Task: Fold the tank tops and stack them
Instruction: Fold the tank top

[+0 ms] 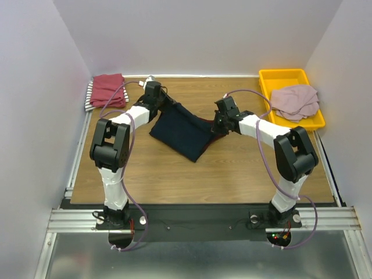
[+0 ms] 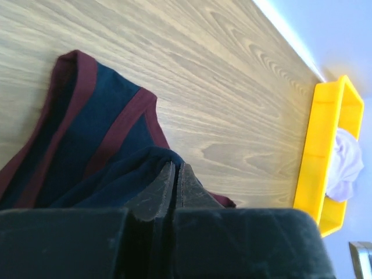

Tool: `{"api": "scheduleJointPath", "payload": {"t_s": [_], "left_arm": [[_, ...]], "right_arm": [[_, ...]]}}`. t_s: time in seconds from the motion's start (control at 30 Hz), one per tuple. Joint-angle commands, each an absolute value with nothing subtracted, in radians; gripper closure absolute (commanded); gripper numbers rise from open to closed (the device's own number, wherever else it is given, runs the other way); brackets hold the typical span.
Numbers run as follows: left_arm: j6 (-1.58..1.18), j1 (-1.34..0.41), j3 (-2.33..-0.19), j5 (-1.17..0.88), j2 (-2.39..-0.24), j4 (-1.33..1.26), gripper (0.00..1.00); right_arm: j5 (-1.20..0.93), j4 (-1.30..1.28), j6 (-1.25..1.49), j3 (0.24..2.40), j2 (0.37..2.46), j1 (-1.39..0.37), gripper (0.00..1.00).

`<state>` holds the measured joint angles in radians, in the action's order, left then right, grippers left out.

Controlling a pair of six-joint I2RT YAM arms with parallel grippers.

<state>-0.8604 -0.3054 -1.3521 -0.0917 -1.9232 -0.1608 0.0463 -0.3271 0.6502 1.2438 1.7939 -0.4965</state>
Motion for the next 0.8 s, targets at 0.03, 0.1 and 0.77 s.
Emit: {"api": "scheduleJointPath", "payload": {"t_s": [0.03, 0.1, 0.77], "left_arm": [[-0.844, -0.288, -1.433, -0.195, -1.963, -0.336, 0.77], [-0.842, -0.287, -1.460, -0.216, -1.968, -0.359, 0.69], [-1.143, -0.407, -0.750, -0.036, -1.454, -0.185, 0.55]], "right_arm": [[0.064, -0.270, 0.649, 1.279, 1.821, -0.453, 0.92], [0.069, -0.272, 0.658, 1.295, 1.829, -0.431, 0.78], [0.133, -0.304, 0.416, 1.479, 1.925, -0.588, 0.46]]}}
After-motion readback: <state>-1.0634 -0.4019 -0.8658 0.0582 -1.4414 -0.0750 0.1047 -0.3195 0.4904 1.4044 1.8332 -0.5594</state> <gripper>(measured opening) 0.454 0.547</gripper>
